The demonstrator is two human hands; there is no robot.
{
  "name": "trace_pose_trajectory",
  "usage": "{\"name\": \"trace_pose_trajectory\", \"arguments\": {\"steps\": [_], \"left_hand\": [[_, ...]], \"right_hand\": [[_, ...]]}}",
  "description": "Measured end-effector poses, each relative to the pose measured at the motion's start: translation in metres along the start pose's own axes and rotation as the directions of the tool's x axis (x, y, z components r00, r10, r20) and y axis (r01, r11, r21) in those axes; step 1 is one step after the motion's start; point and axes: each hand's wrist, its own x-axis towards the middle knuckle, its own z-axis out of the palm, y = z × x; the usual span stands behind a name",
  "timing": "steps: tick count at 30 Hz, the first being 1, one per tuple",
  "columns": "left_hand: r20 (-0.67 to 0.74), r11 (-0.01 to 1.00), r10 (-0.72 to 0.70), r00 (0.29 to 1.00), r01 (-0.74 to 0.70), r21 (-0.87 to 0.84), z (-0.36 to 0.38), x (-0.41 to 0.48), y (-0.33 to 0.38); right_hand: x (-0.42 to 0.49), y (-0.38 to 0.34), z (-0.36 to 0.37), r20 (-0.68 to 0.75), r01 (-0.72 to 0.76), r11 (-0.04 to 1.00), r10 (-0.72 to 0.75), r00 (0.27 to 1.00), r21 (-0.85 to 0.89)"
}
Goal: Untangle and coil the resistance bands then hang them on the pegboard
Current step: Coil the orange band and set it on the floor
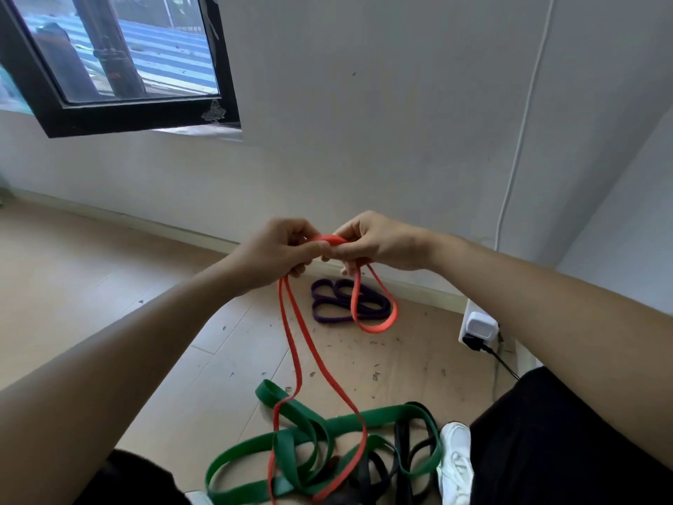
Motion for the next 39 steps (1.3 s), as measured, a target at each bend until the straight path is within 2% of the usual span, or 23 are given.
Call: {"name": "trace_pose_trajectory", "arguments": {"steps": [4,7,10,14,17,21,23,26,29,32,36,39], "left_hand": [[0.063,0.999,-0.015,0.998,0.013,0.032,-0.002,-0.001,-0.013],[0.082,0.999,-0.035,0.996,0.034,0.014,-0.001,-0.001,-0.025],[0.057,0.997,-0.055,0.997,0.057,-0.044,0.000,0.000,-0.032],[0.097,0.996,-0.064,0.993,0.070,-0.059,0.006,0.001,-0.035],[0.103,0.999,-0.046,0.994,0.048,-0.017,0.013,0.002,-0.035],[0.133,0.998,-0.054,0.990,0.056,-0.009,0.013,0.003,-0.037],[0.095,0.995,-0.071,0.993,0.077,-0.061,0.006,0.003,-0.036],[-0.029,0.976,-0.088,0.996,0.080,-0.205,-0.006,0.004,-0.028],[-0.158,0.948,-0.098,0.983,0.044,-0.315,-0.017,0.005,-0.014],[-0.225,0.927,-0.083,0.971,-0.008,-0.374,-0.021,0.007,0.002],[-0.253,0.937,-0.003,0.967,-0.086,-0.338,-0.017,0.010,0.024],[-0.260,0.960,0.084,0.962,-0.148,-0.237,-0.018,0.013,0.038]], "right_hand": [[-0.008,-0.002,-0.014,-0.033,0.026,1.000,-0.026,0.999,-0.012],[-0.011,-0.001,-0.020,-0.185,0.101,0.995,-0.097,0.978,0.014],[-0.014,0.000,-0.027,-0.394,0.198,0.976,-0.148,0.907,0.090],[-0.021,-0.009,-0.038,-0.589,0.320,0.918,-0.127,0.798,0.235],[-0.027,-0.015,-0.049,-0.684,0.376,0.884,-0.092,0.724,0.279],[-0.032,-0.011,-0.066,-0.745,0.469,0.799,-0.041,0.666,0.376],[-0.038,-0.002,-0.075,-0.722,0.411,0.834,-0.022,0.692,0.369],[-0.051,0.018,-0.085,-0.584,0.253,0.907,-0.010,0.811,0.336],[-0.056,0.039,-0.087,-0.441,0.017,0.990,0.047,0.896,0.142],[-0.052,0.051,-0.075,-0.260,-0.164,0.982,0.134,0.956,-0.095],[-0.036,0.060,-0.052,-0.089,-0.221,0.944,0.205,0.975,-0.246],[-0.026,0.061,-0.038,-0.041,-0.202,0.949,0.198,0.979,-0.243]]}}
